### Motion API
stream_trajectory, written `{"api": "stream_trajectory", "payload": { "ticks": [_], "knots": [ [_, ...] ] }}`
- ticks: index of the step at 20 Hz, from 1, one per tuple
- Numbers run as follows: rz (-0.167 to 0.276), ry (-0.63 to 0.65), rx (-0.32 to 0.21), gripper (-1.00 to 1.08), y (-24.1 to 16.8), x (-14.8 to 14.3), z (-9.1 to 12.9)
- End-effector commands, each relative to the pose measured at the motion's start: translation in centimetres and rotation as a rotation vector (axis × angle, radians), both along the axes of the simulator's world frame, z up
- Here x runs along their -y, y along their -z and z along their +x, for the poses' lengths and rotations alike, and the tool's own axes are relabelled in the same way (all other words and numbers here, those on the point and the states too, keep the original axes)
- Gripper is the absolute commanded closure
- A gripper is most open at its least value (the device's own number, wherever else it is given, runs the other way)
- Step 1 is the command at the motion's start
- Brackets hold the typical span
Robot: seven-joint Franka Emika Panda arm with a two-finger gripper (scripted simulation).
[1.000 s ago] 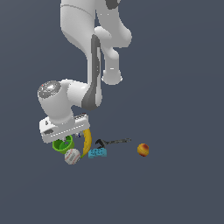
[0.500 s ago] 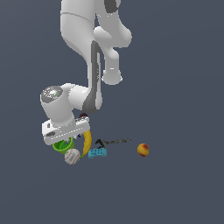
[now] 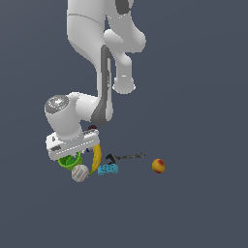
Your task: Pick up a designated object from a clutter of objects.
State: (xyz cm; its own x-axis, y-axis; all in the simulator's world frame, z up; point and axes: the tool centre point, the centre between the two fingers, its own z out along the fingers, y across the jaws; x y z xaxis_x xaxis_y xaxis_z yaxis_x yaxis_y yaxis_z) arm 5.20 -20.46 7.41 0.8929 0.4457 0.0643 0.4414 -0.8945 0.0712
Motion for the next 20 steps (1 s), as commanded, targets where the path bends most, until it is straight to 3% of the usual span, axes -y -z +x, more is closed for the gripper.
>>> {"api": "stream_trajectory", "payload": {
  "ticks": [1, 10, 20],
  "knots": [
    [0.0, -0.001, 0.001, 1.08, -0.4, 0.0, 0.0],
    [0.0, -0.001, 0.001, 1.08, -4.4, -0.1, -0.7],
    [0.0, -0.001, 0.001, 1.08, -14.2, -0.4, -2.4]
  ]
}}
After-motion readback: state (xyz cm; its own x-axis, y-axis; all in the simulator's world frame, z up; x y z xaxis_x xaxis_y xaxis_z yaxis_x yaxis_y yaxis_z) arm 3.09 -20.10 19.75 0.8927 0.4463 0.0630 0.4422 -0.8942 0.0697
